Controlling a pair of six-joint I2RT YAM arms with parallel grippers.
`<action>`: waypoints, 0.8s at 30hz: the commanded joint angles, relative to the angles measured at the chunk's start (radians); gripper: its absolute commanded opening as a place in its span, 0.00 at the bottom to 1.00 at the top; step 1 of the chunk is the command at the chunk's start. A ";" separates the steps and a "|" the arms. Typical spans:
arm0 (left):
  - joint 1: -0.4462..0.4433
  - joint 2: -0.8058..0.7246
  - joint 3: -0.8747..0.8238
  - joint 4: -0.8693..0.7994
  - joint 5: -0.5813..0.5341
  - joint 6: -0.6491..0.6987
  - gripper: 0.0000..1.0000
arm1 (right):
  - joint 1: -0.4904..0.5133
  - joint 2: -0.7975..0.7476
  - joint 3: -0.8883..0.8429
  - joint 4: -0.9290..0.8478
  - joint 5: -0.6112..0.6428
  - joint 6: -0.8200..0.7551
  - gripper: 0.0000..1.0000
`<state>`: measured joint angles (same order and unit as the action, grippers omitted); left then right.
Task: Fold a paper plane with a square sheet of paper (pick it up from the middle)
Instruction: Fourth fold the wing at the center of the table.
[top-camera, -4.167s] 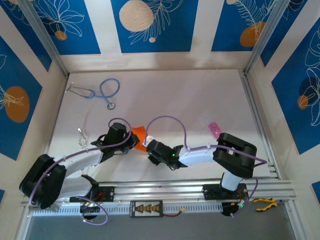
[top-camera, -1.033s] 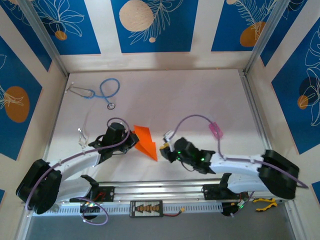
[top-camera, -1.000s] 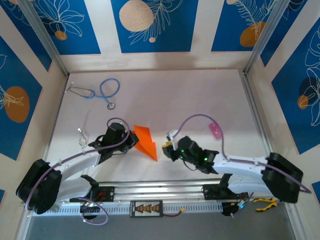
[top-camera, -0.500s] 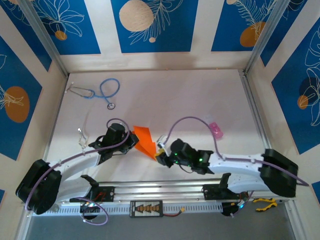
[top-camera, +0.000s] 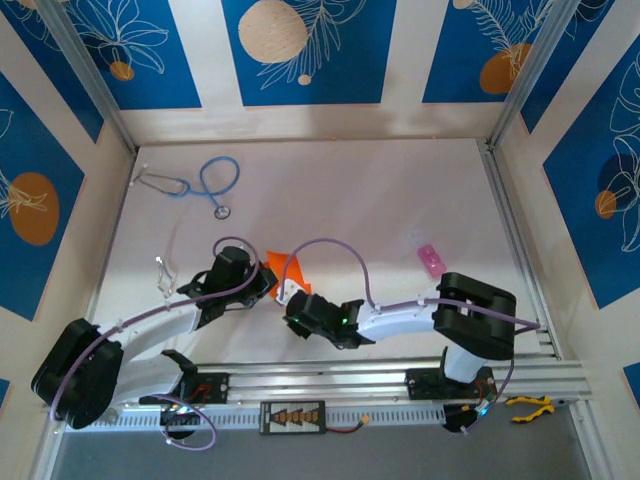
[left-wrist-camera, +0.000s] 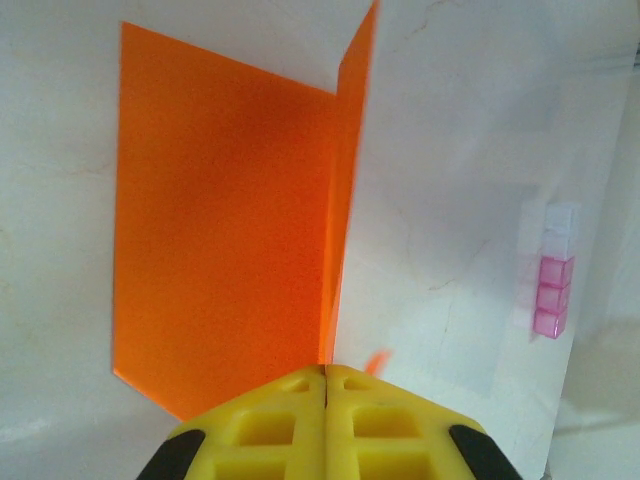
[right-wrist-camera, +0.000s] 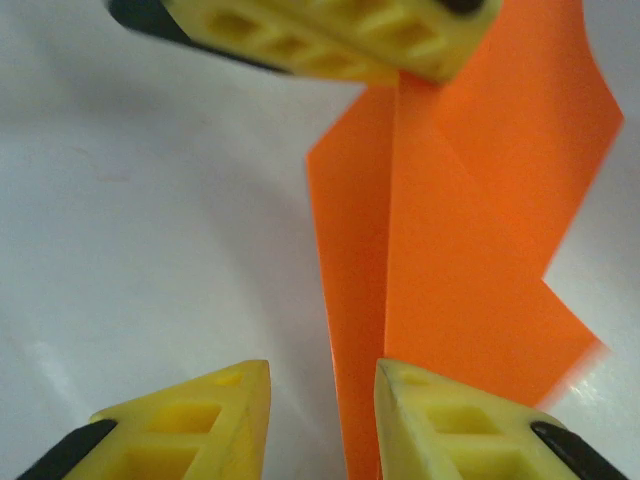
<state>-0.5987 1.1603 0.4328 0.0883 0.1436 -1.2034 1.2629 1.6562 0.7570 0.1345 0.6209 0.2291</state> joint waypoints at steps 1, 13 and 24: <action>-0.005 0.000 0.014 -0.001 -0.015 -0.001 0.04 | 0.006 0.025 0.022 -0.029 0.100 0.002 0.32; -0.004 0.006 0.015 0.011 -0.010 -0.002 0.04 | 0.002 0.051 0.023 0.006 0.082 -0.003 0.24; -0.006 0.003 0.016 0.008 -0.007 -0.003 0.04 | -0.011 0.057 0.033 0.023 0.091 0.010 0.20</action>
<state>-0.5987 1.1606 0.4328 0.0887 0.1440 -1.2037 1.2587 1.7069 0.7662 0.1211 0.6937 0.2279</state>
